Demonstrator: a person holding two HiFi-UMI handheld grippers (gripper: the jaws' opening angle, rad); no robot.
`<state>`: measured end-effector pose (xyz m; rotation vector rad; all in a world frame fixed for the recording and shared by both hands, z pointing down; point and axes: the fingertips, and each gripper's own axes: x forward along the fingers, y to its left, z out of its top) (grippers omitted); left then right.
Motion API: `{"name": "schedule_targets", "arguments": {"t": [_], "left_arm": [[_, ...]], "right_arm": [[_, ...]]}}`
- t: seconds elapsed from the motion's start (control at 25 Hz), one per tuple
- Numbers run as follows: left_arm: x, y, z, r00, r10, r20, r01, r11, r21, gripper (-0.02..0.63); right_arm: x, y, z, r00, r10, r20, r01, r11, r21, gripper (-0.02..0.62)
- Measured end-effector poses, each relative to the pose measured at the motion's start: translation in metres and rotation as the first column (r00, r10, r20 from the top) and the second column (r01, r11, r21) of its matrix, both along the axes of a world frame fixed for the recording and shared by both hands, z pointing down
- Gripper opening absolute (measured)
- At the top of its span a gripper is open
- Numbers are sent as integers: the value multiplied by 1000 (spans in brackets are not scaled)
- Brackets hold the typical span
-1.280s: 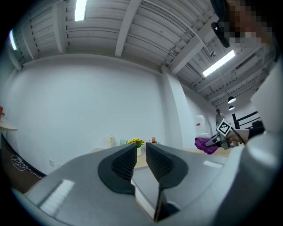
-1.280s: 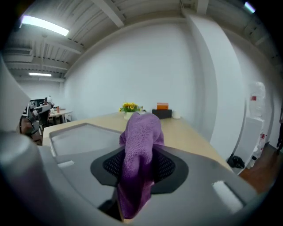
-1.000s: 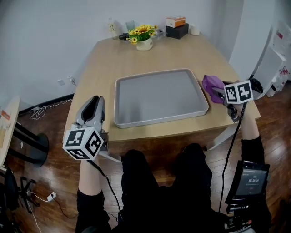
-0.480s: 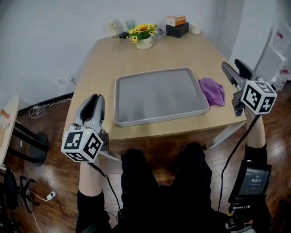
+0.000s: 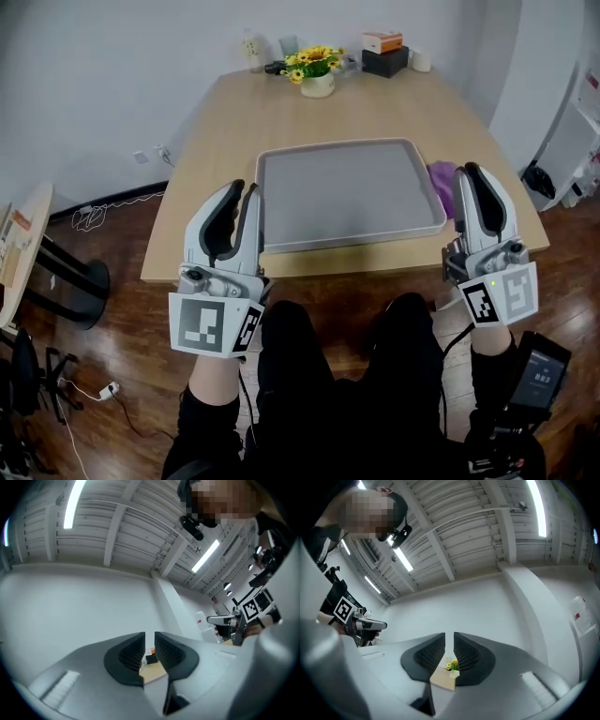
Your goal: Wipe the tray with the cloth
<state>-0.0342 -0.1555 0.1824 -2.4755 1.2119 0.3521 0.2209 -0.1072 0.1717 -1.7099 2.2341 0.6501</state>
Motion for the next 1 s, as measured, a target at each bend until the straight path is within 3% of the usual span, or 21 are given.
{"name": "schedule_targets", "arguments": {"t": [0.32,1.0], "left_arm": [[-7,7,-5,997,-27,-75,28,1000,14,38],[-8,6,1,998,-31,-48,32,999,7,38]], "right_arm": [[-9,16,-8,998,49,-33,-47,997,60,35],[-10,13,-5,997,53,-60,-50,998,46,17]]}}
